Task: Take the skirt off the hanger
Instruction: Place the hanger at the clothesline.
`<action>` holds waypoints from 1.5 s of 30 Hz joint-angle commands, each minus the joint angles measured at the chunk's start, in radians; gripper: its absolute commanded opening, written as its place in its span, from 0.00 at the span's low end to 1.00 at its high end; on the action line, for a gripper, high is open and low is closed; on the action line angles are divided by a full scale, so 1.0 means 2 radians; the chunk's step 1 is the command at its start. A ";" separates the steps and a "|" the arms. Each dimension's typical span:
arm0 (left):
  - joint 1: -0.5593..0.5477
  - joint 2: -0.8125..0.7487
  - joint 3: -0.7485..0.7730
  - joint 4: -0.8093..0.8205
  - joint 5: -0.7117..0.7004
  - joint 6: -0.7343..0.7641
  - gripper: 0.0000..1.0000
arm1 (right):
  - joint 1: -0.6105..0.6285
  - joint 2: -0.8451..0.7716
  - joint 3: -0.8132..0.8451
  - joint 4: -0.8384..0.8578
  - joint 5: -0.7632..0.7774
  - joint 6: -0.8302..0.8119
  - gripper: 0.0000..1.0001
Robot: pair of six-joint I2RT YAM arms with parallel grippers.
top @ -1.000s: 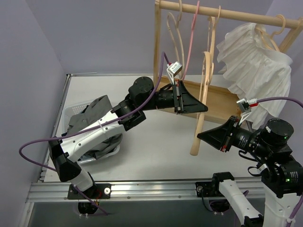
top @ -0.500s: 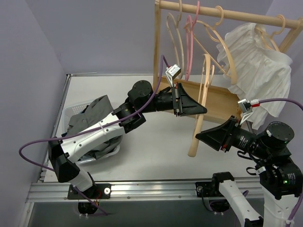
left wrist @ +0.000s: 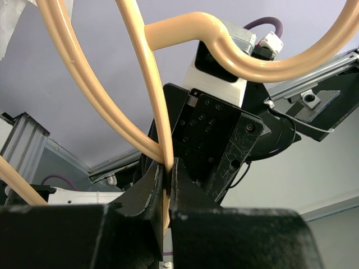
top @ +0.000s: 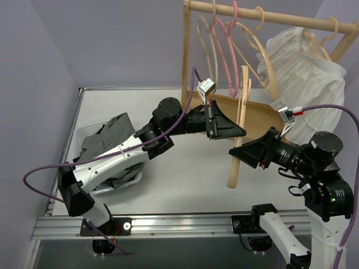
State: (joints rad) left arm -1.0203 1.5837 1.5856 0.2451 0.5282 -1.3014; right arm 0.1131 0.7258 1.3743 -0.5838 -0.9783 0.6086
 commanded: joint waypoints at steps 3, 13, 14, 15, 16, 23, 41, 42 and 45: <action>-0.004 -0.013 0.005 0.055 -0.008 -0.009 0.02 | 0.004 -0.004 -0.021 0.047 -0.019 -0.001 0.40; -0.007 0.002 0.013 0.071 -0.009 -0.020 0.02 | 0.004 -0.048 -0.060 0.133 -0.023 0.094 0.00; -0.008 0.005 0.016 0.071 -0.007 -0.020 0.02 | 0.004 -0.048 -0.058 0.129 -0.018 0.097 0.00; -0.008 0.005 0.016 0.071 -0.003 -0.021 0.02 | 0.004 -0.050 -0.056 0.120 -0.014 0.098 0.00; -0.008 0.005 0.015 0.070 0.000 -0.020 0.09 | 0.004 -0.053 -0.054 0.117 -0.010 0.099 0.00; -0.010 -0.061 -0.019 -0.043 -0.033 0.103 0.94 | 0.004 -0.072 -0.030 0.070 0.030 0.102 0.00; -0.044 -0.187 -0.121 -0.251 -0.259 0.344 0.94 | 0.016 -0.062 0.081 0.106 0.023 0.211 0.00; -0.045 -0.187 -0.121 -0.250 -0.259 0.348 0.94 | 0.019 -0.042 0.116 0.088 0.035 0.188 0.00; -0.047 -0.184 -0.120 -0.245 -0.259 0.356 0.94 | 0.059 0.000 0.168 0.016 0.110 0.135 0.00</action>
State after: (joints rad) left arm -1.1057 1.2205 1.3334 -0.2527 0.0452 -0.6521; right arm 0.1738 0.6312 1.6218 -0.5198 -0.8715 0.9676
